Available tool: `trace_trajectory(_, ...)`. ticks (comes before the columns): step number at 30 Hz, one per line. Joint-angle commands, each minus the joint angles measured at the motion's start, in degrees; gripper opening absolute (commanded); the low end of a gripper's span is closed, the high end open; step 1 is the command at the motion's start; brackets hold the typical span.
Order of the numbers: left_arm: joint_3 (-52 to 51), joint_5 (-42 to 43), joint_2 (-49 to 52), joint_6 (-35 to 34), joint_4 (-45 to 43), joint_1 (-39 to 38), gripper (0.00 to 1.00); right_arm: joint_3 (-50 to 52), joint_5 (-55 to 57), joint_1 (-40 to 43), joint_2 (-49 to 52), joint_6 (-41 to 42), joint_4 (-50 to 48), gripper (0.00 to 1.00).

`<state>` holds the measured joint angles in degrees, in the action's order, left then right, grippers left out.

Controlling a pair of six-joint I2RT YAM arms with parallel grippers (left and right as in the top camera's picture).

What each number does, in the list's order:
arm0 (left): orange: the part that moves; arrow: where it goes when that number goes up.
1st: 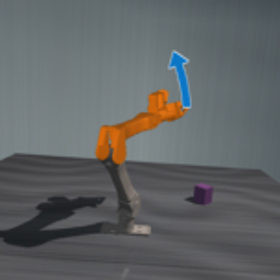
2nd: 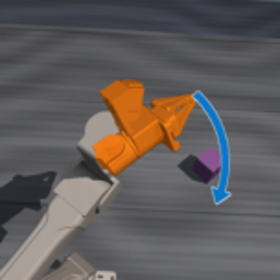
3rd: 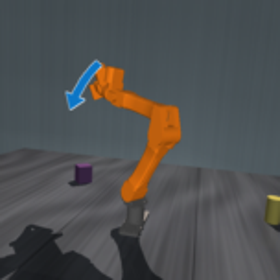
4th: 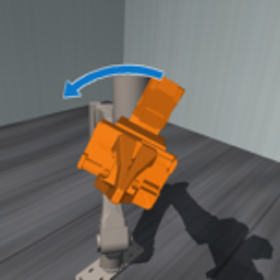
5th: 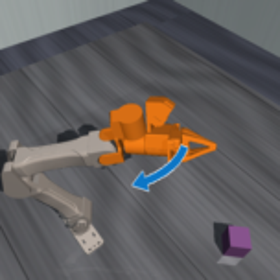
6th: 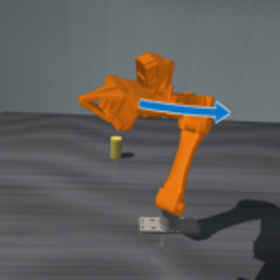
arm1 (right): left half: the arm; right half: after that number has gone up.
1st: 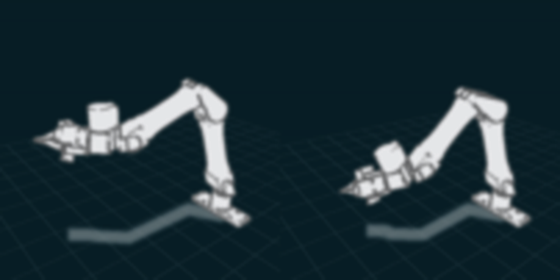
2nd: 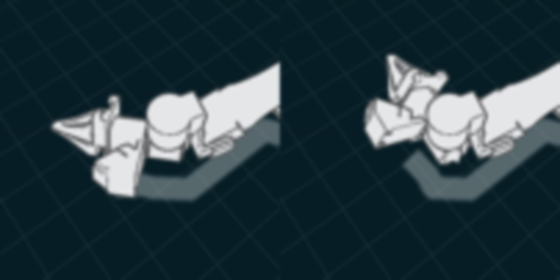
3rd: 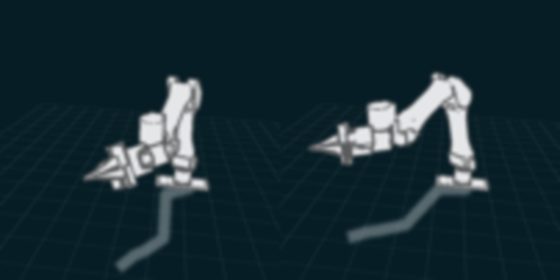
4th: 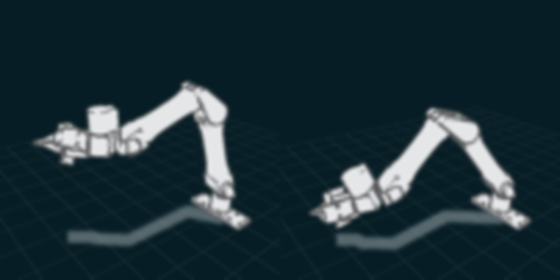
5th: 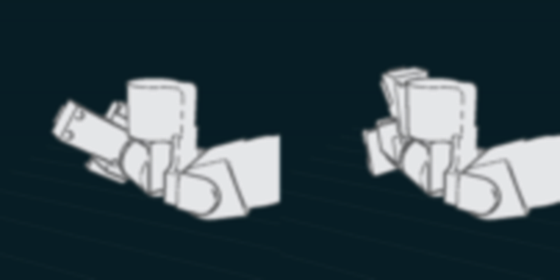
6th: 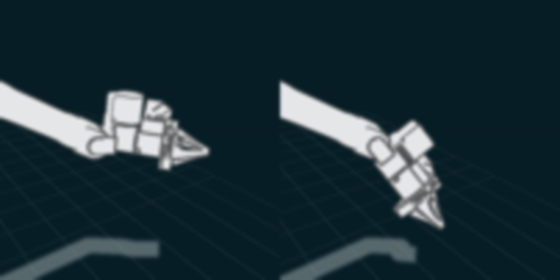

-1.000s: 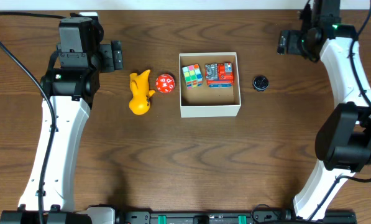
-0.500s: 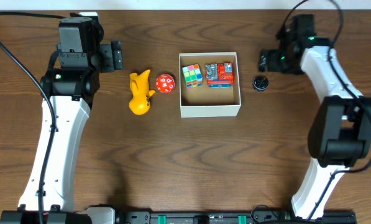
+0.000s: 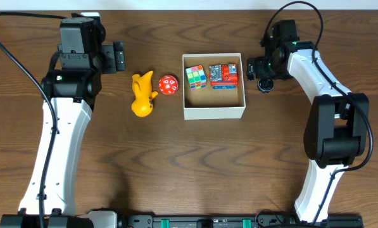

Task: Pack container
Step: 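Raise the right gripper and move it over the black puck, then lower the right gripper onto the black puck and grasp it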

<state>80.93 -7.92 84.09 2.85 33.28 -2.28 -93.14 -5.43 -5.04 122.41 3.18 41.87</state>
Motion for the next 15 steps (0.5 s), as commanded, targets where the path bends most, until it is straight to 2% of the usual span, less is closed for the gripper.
trace_trajectory(1,1.1,-0.7,-0.3,0.3,0.1,0.3,0.98,0.2,2.2,-0.3,-0.2,-0.5,0.1,0.99)
trace_trajectory(15,1.1,-0.7,-0.3,0.3,0.1,0.3,0.98,0.2,2.2,-0.2,0.8,-0.5,-0.9,0.99)
